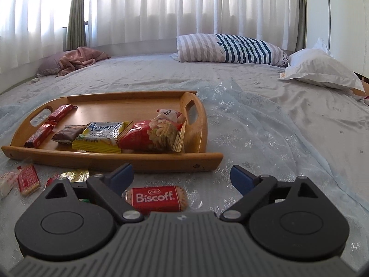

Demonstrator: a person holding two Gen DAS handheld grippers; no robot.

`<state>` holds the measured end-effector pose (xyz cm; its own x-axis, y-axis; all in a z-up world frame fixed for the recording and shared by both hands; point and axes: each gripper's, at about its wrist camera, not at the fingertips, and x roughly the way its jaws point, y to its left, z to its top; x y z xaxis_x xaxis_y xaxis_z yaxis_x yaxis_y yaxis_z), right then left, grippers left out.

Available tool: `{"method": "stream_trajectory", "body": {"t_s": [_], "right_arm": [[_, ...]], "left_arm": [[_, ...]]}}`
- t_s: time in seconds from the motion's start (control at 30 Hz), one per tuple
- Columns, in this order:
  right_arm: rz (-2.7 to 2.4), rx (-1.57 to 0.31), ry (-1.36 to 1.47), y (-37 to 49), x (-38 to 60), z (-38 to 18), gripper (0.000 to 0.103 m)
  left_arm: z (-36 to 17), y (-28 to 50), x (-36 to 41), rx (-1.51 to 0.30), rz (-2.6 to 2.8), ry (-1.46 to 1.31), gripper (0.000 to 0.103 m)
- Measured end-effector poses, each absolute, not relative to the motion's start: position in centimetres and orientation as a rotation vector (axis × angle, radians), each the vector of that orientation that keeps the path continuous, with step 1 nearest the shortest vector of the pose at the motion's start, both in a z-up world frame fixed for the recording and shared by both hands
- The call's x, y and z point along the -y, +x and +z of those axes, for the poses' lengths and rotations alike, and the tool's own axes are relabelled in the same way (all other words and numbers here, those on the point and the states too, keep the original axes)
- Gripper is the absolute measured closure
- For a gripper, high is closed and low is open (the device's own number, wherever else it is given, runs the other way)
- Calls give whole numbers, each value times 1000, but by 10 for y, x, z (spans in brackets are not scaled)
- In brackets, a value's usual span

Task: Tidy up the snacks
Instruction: 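Move the right tool to the red Biscoff biscuit while the left tool approaches the white rice cake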

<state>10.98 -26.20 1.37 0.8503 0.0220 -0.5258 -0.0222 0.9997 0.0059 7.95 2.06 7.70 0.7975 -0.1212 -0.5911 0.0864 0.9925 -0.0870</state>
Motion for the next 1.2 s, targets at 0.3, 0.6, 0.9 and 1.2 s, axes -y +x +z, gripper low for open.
{"method": "stream_trajectory", "body": {"t_s": [0.3, 0.6, 0.9, 1.2], "right_arm": [[76, -584, -8, 105, 259, 4, 6], [159, -586, 21, 100, 259, -6, 7], [160, -593, 0, 100, 255, -11, 7], [156, -590, -29, 100, 249, -13, 7]], "left_arm": [[47, 61, -9, -673, -84, -23, 53], [21, 66, -9, -688, -34, -44, 53], [12, 72, -3, -695, -43, -39, 53], [11, 74, -10, -694, -51, -74, 67]]}}
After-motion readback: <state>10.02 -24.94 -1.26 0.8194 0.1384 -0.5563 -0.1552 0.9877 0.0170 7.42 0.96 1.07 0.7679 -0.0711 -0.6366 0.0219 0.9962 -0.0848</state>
